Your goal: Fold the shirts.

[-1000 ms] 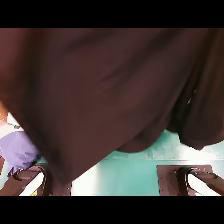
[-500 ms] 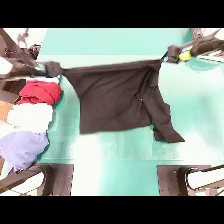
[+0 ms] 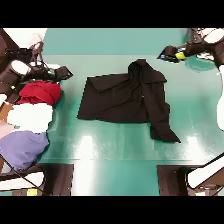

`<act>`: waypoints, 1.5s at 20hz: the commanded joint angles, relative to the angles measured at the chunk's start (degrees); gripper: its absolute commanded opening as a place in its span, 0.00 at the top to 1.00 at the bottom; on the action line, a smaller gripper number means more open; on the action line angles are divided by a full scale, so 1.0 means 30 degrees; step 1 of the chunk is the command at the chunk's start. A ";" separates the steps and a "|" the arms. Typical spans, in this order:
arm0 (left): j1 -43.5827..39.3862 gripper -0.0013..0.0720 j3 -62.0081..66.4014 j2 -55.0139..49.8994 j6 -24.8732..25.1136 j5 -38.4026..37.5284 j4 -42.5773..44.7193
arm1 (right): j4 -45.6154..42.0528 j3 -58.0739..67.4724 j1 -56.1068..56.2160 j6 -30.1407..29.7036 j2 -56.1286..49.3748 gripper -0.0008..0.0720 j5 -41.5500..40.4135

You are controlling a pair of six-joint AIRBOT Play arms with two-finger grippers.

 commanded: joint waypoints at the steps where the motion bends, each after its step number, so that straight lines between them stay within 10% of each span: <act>1: 0.1399 0.26 0.1384 0.0160 0.0801 -0.5727 -0.0182 | 0.0219 -0.0962 -0.0852 -0.0262 0.1523 0.39 0.3133; 5: 0.1625 0.26 -0.0546 0.0219 0.2098 -0.9187 -0.0233 | 0.0248 -0.6477 -0.1676 -0.0852 0.5093 0.40 0.4699; 21: -0.1472 0.26 -0.7410 0.0219 0.4277 -0.5428 -0.2164 | 0.0204 -1.4979 -0.1792 -0.0984 1.1256 0.40 0.3242; 22: -0.1727 0.33 -0.7410 0.0219 0.3636 -0.5384 -0.2011 | 0.0051 -1.4979 -0.1792 -0.0984 1.1256 0.40 0.3388; 24: -0.1690 0.93 -0.7359 0.0262 0.3359 -0.5479 -0.2018 | -0.0437 -1.4987 -0.1843 -0.0969 1.1256 0.40 0.3832; 30: -0.1683 0.95 -0.4648 0.1931 0.3104 -0.6040 -0.1756 | -0.0925 -1.9453 -0.4204 -0.0969 1.2699 0.39 0.3956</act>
